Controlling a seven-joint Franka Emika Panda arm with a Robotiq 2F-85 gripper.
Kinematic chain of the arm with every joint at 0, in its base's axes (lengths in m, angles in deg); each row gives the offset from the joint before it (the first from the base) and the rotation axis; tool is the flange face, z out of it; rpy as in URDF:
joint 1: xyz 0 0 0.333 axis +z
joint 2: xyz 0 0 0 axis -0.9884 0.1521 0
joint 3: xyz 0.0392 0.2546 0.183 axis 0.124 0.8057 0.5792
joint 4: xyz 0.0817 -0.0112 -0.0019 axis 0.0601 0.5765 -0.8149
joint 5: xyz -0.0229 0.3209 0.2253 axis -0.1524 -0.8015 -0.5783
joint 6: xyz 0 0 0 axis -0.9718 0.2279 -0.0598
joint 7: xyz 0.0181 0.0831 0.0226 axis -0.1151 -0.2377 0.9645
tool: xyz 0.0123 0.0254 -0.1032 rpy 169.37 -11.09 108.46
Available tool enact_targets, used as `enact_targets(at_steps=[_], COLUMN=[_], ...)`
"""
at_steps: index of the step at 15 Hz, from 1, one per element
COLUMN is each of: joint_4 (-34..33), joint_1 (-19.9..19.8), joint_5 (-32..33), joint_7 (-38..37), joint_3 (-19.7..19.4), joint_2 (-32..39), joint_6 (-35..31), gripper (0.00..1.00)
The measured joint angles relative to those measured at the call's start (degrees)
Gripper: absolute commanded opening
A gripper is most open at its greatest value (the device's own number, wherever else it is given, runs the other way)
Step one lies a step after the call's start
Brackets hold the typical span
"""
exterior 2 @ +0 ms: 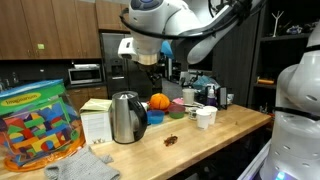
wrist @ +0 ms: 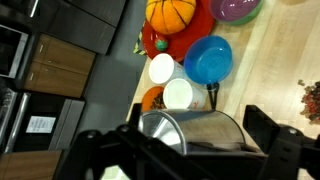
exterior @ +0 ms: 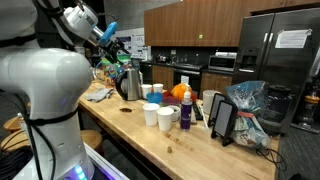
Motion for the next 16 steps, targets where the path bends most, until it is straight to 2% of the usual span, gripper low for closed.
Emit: enact_targets(at_steps=[6,9,12,16], joint_4=[-8.05,-12.25,-16.56,-17.42], joint_1=[0.21,0.38,1.05,1.53], joint_5=[12.09,19.17,20.09,20.09], joint_7=[-10.40,-14.70,-14.95,-14.97], joint_3=[4.65,6.08,6.14,5.89], joint_2=[6.24,11.55,17.61,19.21], joint_6=[0.95,3.93,9.05,9.49], gripper=[1.00,1.00,1.00,1.00])
